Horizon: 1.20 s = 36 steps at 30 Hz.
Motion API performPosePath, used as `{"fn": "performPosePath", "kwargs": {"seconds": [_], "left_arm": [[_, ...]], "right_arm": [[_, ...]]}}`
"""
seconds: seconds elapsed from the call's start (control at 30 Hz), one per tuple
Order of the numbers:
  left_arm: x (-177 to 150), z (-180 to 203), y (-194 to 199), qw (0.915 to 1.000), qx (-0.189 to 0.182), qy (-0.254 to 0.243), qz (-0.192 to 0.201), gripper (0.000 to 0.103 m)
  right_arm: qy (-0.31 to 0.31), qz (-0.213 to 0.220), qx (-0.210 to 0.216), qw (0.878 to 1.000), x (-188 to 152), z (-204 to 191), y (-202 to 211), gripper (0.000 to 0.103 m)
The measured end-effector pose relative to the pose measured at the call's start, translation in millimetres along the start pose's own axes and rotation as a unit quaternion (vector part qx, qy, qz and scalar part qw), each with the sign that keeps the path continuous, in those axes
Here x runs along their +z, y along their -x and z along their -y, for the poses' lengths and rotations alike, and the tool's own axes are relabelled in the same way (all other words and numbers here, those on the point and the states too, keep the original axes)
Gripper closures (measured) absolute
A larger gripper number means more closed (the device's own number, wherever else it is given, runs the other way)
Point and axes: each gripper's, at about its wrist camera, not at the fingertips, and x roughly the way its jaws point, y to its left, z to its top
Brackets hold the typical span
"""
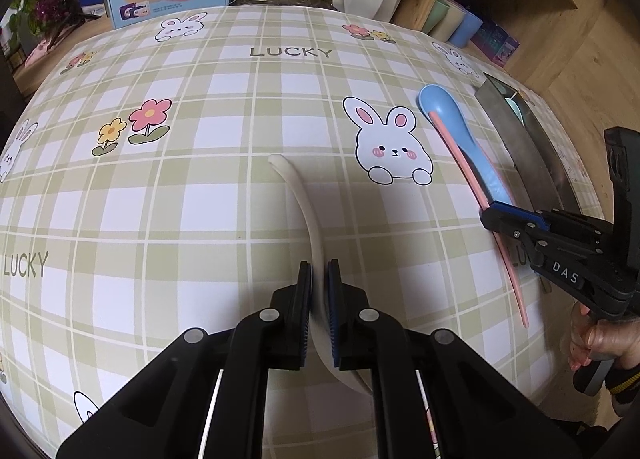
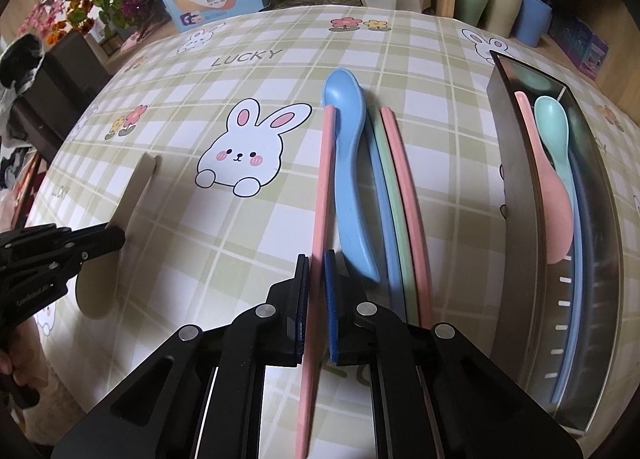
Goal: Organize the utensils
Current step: 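Grasp a pink chopstick with the right gripper while the left gripper holds the beige spoon, then carry the pink chopstick into the steel caddy and open the right gripper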
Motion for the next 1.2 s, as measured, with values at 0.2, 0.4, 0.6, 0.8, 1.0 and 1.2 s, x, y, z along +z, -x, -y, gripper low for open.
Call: {"fn": "performPosePath", "kwargs": {"seconds": [0.2,0.4,0.6,0.8,1.0,1.2], "left_arm": [[-6.8,11.6,4.4,0.9991,0.032,-0.027,0.000,0.091],[-5.6,3.3,13.2,0.9999,0.010,-0.005,-0.003,0.092],[-8.0,-8.9,15.5,0.9998,-0.005,0.016,-0.009,0.093],[-14.7,-3.3,26.1,0.9999,0.001,0.014,0.001,0.094],[-12.6,6.0,36.4,0.9996,-0.003,0.022,0.016,0.094],[-8.7,11.7,38.3,0.9996,0.000,0.022,0.016,0.094]], "right_arm": [[0.001,0.008,0.003,1.000,-7.4,2.0,5.8,0.097],[-0.002,0.009,0.008,1.000,-10.1,4.5,7.2,0.097],[-0.015,0.006,0.019,1.000,-12.3,5.9,7.0,0.097],[-0.042,-0.002,0.059,0.997,-21.9,8.3,9.8,0.097],[-0.054,0.007,0.083,0.995,-19.8,4.5,16.7,0.097],[-0.059,0.024,0.098,0.993,-16.9,3.1,26.8,0.097]]}}
